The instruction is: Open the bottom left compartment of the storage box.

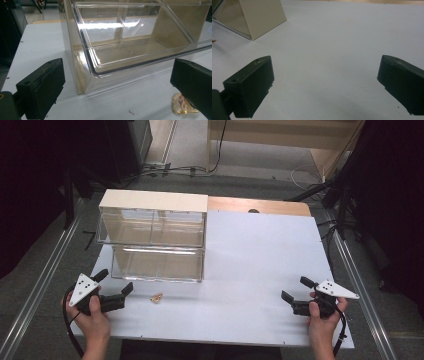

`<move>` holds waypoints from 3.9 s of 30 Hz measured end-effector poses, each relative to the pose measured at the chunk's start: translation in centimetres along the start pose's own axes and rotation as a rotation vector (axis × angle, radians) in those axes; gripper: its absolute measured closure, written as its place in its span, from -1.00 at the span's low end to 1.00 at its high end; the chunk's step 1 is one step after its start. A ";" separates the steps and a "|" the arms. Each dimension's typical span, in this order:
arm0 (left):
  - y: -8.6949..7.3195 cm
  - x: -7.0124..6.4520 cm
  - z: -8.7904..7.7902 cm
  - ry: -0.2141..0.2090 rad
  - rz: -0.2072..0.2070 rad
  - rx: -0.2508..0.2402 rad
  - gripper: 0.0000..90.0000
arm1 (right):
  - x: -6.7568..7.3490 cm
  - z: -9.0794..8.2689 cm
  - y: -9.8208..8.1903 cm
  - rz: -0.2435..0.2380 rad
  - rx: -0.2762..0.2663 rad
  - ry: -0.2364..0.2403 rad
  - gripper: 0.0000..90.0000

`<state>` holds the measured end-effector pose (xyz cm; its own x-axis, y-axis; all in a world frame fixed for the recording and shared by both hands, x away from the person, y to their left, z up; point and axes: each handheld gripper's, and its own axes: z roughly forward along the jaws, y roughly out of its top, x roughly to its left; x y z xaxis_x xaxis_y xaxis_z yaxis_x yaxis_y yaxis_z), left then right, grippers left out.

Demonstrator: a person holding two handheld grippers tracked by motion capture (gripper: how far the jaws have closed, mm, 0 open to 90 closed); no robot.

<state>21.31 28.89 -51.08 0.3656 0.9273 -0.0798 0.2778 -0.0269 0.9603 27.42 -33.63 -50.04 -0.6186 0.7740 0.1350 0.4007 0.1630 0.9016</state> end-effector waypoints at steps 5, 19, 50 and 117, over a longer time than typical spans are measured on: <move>0.0 -0.1 0.0 -0.008 0.009 0.002 -1.00 | 0.4 0.2 0.3 -0.027 0.014 0.000 -1.00; -0.1 0.0 -0.2 -0.032 -0.009 -0.001 -1.00 | 3.3 1.8 2.6 -0.068 -0.005 -0.003 -1.00; -0.2 -0.1 0.5 -0.015 -0.010 0.060 -0.97 | 9.0 7.5 8.7 -0.128 0.003 0.186 -1.00; 1.3 4.3 -2.4 -0.119 -0.086 0.172 0.95 | 17.2 13.4 6.7 -0.257 0.201 0.312 0.96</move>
<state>21.07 33.74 -49.50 0.4336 0.8785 -0.2005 0.4565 -0.0223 0.8895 28.53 -11.00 -47.15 -0.8773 0.4759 0.0624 0.3115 0.4655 0.8284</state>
